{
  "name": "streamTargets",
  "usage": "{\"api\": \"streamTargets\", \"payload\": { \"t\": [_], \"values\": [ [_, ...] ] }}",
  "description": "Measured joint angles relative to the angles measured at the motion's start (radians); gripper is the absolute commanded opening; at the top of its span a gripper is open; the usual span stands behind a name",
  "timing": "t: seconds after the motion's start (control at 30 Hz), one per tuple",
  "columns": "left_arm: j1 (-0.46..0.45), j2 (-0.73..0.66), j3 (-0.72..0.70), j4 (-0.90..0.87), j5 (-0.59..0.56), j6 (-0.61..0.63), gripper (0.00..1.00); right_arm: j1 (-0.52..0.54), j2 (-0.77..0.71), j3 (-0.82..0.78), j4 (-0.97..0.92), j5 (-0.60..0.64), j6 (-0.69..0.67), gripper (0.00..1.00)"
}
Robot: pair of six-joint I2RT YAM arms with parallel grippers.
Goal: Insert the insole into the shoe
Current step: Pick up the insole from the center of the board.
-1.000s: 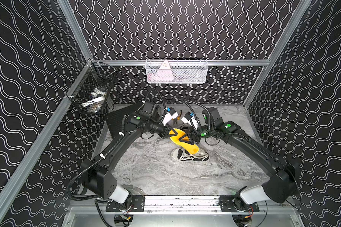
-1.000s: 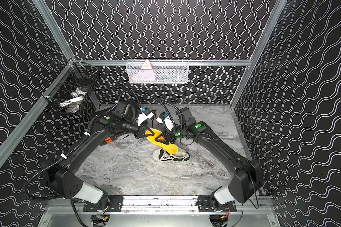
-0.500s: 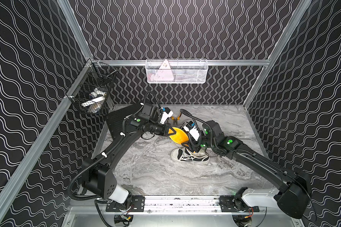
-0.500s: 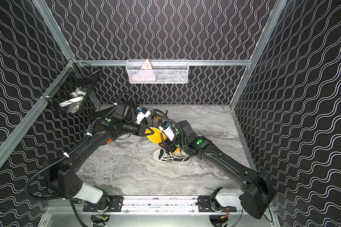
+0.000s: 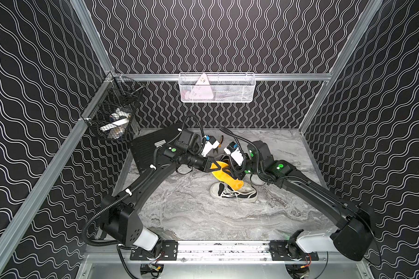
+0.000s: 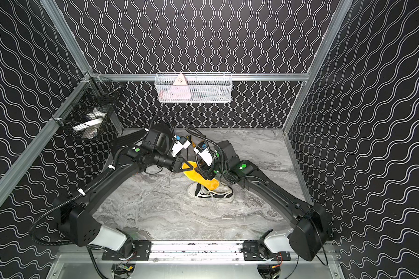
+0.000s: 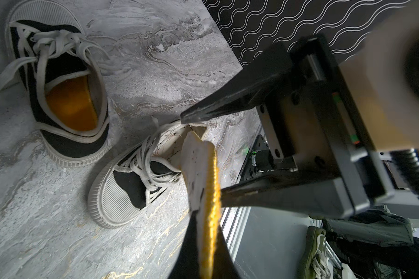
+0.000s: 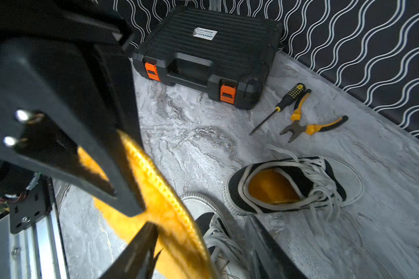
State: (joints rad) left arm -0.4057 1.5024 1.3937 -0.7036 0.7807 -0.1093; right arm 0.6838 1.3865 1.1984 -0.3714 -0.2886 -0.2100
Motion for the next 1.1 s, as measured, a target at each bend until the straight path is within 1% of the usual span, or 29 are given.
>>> {"api": "streamTargets", "payload": {
  "t": [0.07,0.13,0.27,0.33,0.43,0.53,0.67,0.87,1.1],
  "values": [
    [0.000,0.000,0.000,0.000,-0.002,0.000,0.00,-0.004,0.005,0.008,-0.018,-0.032,-0.006,0.29],
    [0.002,0.000,0.000,0.002,-0.008,-0.001,0.00,-0.004,0.004,0.010,-0.032,-0.049,-0.009,0.23],
    [0.023,0.000,0.001,0.023,-0.030,-0.068,0.00,-0.004,-0.017,0.005,-0.040,-0.060,-0.009,0.17],
    [0.036,0.005,0.003,0.046,-0.039,-0.120,0.00,0.005,-0.048,-0.021,-0.022,-0.038,-0.002,0.18],
    [0.040,0.010,0.004,0.074,-0.046,-0.192,0.00,0.027,-0.087,-0.092,0.039,0.026,0.018,0.23],
    [0.040,0.014,0.007,0.083,-0.045,-0.236,0.00,0.035,-0.098,-0.145,0.081,0.082,0.019,0.30],
    [0.040,0.009,0.007,0.089,-0.036,-0.281,0.00,0.040,-0.082,-0.151,0.120,0.126,0.014,0.48],
    [0.041,0.000,0.003,0.090,-0.030,-0.318,0.00,0.041,-0.081,-0.198,0.198,0.130,-0.008,0.65],
    [0.046,0.000,-0.008,0.090,-0.030,-0.367,0.00,0.048,-0.077,-0.224,0.261,0.103,-0.053,0.75]
  ]
}}
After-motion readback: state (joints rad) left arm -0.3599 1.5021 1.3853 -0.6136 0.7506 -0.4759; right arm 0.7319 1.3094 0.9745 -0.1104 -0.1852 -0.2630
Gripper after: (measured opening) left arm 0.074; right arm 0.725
